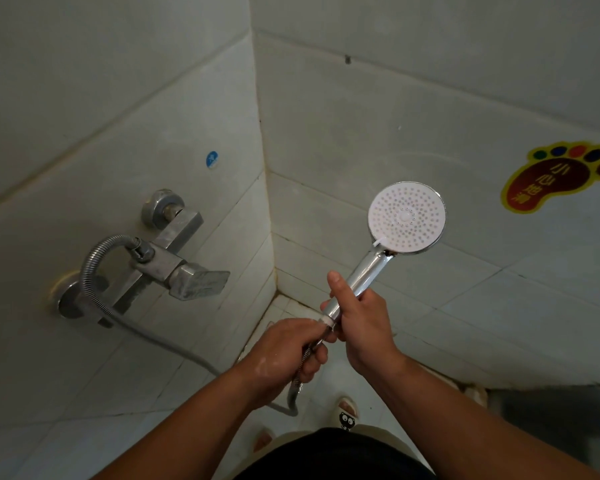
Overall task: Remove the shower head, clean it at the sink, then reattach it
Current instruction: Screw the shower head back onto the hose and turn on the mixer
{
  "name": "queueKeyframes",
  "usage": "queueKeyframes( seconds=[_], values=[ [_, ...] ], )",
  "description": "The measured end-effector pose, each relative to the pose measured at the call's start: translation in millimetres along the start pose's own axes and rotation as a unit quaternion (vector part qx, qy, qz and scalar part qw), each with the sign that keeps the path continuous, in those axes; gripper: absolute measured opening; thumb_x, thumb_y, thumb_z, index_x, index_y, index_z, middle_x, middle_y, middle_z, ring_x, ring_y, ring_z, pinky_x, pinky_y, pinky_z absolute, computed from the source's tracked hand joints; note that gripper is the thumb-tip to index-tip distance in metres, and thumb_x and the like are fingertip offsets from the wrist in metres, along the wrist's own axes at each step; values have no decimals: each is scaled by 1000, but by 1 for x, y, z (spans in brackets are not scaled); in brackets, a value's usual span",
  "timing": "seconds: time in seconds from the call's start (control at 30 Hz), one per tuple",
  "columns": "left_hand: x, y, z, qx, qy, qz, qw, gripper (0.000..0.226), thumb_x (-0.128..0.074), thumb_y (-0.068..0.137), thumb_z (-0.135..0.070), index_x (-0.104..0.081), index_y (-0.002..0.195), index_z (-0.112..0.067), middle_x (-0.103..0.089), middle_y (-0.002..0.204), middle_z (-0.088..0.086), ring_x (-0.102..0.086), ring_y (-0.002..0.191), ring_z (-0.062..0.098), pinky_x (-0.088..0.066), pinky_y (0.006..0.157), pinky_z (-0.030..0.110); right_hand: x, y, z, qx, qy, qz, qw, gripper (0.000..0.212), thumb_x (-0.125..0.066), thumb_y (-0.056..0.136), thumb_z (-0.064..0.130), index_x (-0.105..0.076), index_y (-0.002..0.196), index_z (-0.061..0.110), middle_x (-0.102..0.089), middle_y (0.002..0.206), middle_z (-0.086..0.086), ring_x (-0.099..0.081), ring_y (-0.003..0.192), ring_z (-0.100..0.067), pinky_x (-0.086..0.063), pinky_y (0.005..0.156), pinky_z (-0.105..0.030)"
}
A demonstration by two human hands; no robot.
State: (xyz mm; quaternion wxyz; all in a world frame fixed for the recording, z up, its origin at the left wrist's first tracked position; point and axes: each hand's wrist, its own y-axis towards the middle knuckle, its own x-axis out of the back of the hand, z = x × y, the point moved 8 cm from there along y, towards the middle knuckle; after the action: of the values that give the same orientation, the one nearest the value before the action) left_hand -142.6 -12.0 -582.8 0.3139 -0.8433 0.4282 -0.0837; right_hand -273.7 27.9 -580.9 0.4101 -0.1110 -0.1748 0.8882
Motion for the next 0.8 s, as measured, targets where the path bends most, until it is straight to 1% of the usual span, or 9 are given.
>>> queueKeyframes(
  seconds=[0.07,0.17,0.33,0.43,0.47,0.53,0.63,0.7,0.8],
  values=[
    [2,1,3,16,-76,20,997,37,-48,104,-24,-70,105,6,-57,70,8,-44,55,15,-35,55,30,-2,-1,2,7,4,8,1000,53,-71,91,38,-59,77,-12,-58,61,-18,-51,47,-23,-40,42,-28],
    [4,3,5,9,-84,27,996,32,-48,106,-20,-69,105,4,-59,75,9,-49,59,15,-40,58,28,-1,1,2,11,-9,1,1000,60,-72,89,43,-58,79,-15,-59,61,-16,-51,50,-23,-40,45,-28],
    [12,0,-2,-42,-30,-62,997,4,-71,94,-9,-71,94,-5,-70,81,11,-73,71,28,-56,64,31,1,0,3,16,-30,-11,999,69,-75,85,50,-54,85,-16,-56,67,-17,-49,55,-23,-42,48,-28],
    [14,-3,-7,-70,33,-125,989,11,-76,89,-14,-68,94,-8,-70,87,8,-74,65,23,-56,60,28,2,2,2,8,-28,-15,999,71,-76,84,51,-54,86,-16,-56,68,-17,-50,57,-23,-42,48,-28],
    [12,-4,-10,-71,71,-124,987,11,-74,92,-20,-68,95,-10,-71,87,7,-72,62,18,-55,60,27,3,3,3,7,-28,-17,999,71,-76,84,52,-54,87,-16,-57,69,-17,-51,57,-23,-42,48,-28],
    [5,-2,-9,-48,109,-74,990,23,-61,100,-34,-71,97,-12,-76,87,9,-69,64,14,-54,66,30,4,4,4,9,-32,-18,999,70,-75,84,51,-55,87,-16,-58,69,-18,-51,56,-23,-42,48,-28],
    [0,-2,-3,14,39,-1,999,37,-46,106,-31,-73,104,-6,-79,92,15,-73,80,24,-56,76,34,7,3,2,7,-42,-21,999,66,-75,85,49,-58,87,-15,-62,69,-19,-53,53,-20,-43,48,-28],
    [4,-1,-1,19,10,18,1000,33,-46,107,-24,-72,107,-3,-78,94,16,-75,85,28,-57,79,35,8,3,1,-2,-38,-25,999,63,-75,85,48,-59,86,-13,-64,69,-19,-52,52,-21,-42,47,-28],
    [11,1,-2,-17,13,-5,1000,16,-61,100,-15,-73,101,-4,-76,90,14,-74,78,26,-56,73,34,10,3,-1,-19,-27,-31,999,60,-75,86,47,-60,86,-11,-64,69,-19,-51,53,-23,-40,45,-28]
  ],
)
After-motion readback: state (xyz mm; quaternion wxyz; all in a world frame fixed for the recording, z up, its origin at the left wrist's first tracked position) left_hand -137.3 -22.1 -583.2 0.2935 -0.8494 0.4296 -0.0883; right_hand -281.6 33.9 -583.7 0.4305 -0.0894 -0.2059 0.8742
